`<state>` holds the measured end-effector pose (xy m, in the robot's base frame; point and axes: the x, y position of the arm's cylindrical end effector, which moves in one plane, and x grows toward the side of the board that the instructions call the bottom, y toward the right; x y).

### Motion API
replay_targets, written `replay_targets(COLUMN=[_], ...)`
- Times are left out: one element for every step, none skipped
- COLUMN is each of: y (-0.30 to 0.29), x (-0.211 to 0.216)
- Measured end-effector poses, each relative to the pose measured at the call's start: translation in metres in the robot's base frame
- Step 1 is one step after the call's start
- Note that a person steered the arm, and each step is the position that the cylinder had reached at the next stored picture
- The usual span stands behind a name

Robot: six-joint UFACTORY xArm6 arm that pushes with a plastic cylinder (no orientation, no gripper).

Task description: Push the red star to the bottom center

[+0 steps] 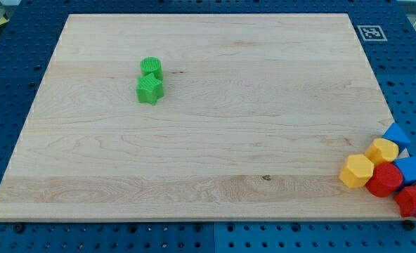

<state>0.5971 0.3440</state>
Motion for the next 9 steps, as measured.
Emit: replay_targets(y=[-0.003, -0.006, -0.022, -0.036, -0.050, -0.074, -0.092, -0.121, -0.149], x=[0.019, 0.016, 0.019, 0.018, 0.021, 0.020, 0.022, 0.022, 0.022])
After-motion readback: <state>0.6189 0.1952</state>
